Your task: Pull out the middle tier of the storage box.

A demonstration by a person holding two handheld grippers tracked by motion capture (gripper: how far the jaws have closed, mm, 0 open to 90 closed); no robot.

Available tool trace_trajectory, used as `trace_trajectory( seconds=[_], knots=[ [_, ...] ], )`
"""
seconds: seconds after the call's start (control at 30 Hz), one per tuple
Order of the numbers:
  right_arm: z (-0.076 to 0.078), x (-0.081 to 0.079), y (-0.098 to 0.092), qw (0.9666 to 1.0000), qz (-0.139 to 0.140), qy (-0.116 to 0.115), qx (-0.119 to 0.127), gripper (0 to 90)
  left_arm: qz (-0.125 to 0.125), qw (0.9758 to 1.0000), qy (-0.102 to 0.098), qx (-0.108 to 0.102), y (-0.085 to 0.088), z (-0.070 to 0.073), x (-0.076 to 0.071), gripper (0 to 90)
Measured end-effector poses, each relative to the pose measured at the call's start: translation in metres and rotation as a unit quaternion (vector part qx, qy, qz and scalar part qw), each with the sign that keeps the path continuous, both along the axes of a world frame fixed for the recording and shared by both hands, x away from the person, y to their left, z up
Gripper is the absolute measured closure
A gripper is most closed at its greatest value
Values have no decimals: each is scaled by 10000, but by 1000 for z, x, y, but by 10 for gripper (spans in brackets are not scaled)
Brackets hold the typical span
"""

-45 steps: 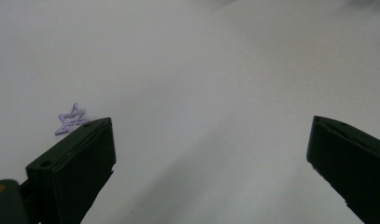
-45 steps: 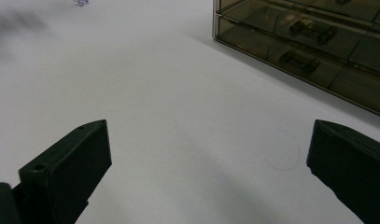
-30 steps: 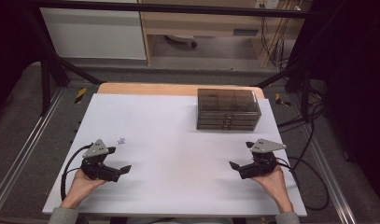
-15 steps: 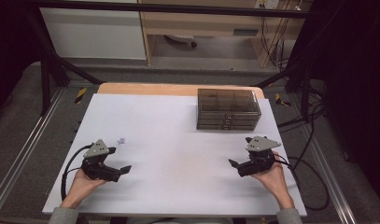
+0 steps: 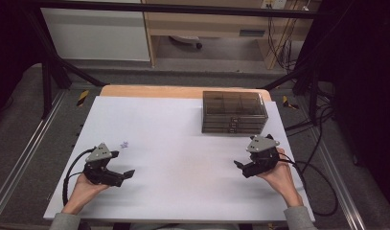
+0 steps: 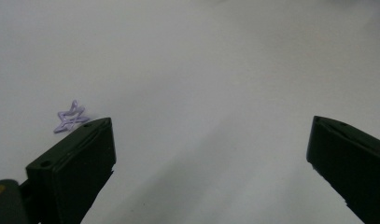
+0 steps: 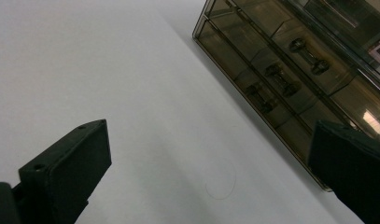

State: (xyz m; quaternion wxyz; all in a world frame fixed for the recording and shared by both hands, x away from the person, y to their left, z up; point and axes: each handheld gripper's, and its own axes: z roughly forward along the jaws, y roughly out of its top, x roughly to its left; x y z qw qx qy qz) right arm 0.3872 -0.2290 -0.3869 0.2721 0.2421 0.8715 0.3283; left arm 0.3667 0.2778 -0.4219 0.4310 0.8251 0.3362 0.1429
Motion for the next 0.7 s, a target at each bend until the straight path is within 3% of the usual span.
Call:
trace_trajectory(
  seconds=[0.1, 0.43, 0.7],
  knots=[
    [1, 2, 3, 9995, 53, -35, -315, 5, -4, 10000, 7, 8, 0, 0, 0, 8],
    [3, 6, 8, 9975, 180, -98, -670, 5, -6, 10000, 4, 13, 0, 0, 0, 8],
    [2, 9, 12, 9941, 278, -176, -1031, 4, -17, 10000, 14, 33, 0, 0, 0, 8]
  ],
)
